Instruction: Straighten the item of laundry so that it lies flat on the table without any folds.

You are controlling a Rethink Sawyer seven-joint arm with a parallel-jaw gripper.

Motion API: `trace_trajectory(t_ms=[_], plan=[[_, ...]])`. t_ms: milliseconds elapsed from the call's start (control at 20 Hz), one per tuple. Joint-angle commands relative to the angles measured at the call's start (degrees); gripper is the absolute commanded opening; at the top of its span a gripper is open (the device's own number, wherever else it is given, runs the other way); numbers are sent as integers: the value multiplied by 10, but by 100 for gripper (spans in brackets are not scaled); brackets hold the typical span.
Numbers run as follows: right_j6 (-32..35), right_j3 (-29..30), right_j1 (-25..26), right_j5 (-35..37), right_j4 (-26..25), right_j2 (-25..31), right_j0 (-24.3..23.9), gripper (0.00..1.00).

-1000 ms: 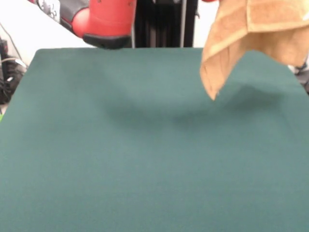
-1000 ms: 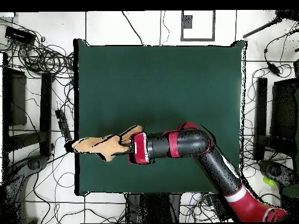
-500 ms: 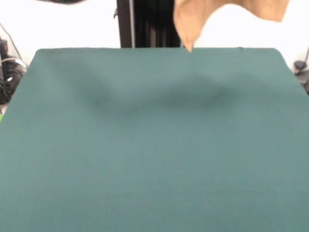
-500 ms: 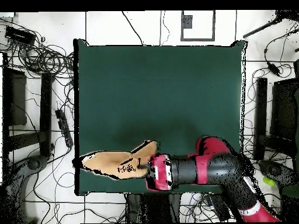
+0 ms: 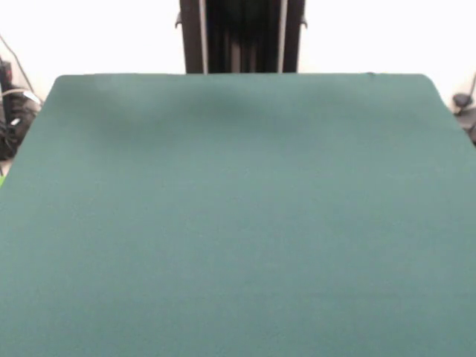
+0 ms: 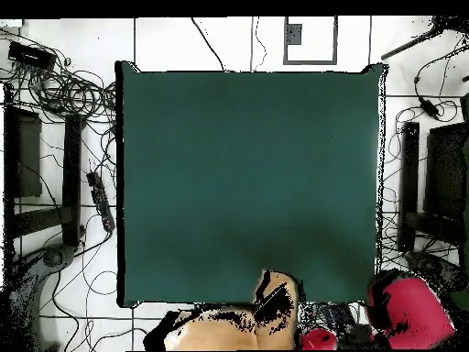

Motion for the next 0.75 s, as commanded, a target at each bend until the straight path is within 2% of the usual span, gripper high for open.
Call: trace_trajectory(t_ms=[50,100,300,400,450,600,650,700,750], plan=[[158,153,-25,-30,204,290,-39,0],[179,171,-38,-38,237,321,-64,100],[292,202,-100,-54,318,480,-166,100],[339,206,-89,-51,428,589,-209,100],[339,186,-104,-40,449,616,-230,100],[305,138,-165,15,523,621,-334,100],[287,121,-198,31,541,624,-383,100],[274,92,-243,76,542,624,-456,100],[309,79,-290,102,482,623,-497,100]])
